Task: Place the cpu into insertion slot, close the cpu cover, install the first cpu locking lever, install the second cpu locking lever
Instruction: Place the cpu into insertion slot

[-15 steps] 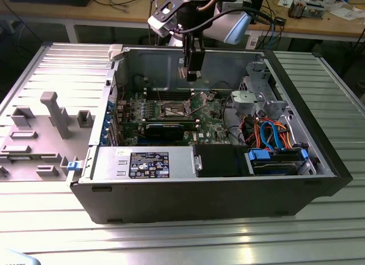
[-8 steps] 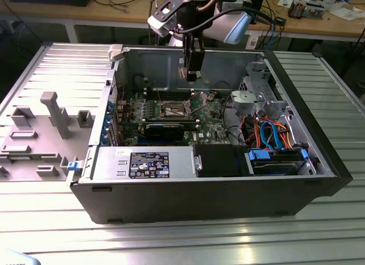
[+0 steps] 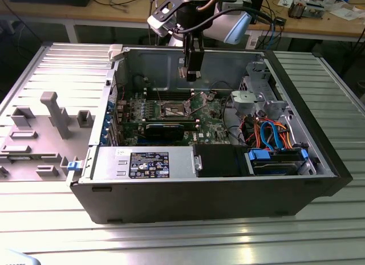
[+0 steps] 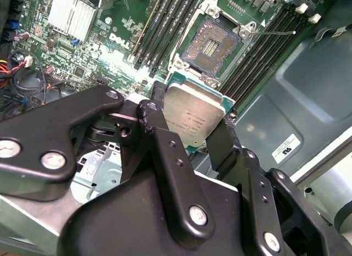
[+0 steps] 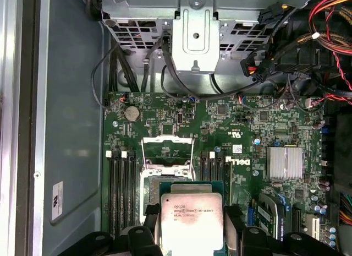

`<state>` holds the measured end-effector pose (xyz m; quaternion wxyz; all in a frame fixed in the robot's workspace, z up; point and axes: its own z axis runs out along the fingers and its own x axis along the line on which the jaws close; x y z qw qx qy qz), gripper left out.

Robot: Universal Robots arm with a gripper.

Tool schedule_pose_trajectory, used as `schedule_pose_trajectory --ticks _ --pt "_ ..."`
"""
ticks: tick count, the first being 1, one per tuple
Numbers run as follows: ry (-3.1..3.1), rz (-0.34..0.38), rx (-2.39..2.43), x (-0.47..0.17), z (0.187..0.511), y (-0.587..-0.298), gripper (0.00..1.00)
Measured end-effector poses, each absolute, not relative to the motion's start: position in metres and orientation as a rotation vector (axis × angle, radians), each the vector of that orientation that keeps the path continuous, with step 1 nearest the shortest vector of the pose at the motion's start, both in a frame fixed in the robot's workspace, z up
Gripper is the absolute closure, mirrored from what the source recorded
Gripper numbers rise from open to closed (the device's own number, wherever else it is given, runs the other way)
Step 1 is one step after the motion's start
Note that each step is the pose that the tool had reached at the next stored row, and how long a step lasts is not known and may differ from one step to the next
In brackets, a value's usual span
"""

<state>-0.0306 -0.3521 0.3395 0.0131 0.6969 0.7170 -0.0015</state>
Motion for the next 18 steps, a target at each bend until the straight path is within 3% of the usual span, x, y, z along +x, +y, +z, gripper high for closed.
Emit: schedule_pose_trajectory --ticks 18 --pt "2.234 -0.005 2.172 -0.0316 0.3357 -0.3521 0.45"
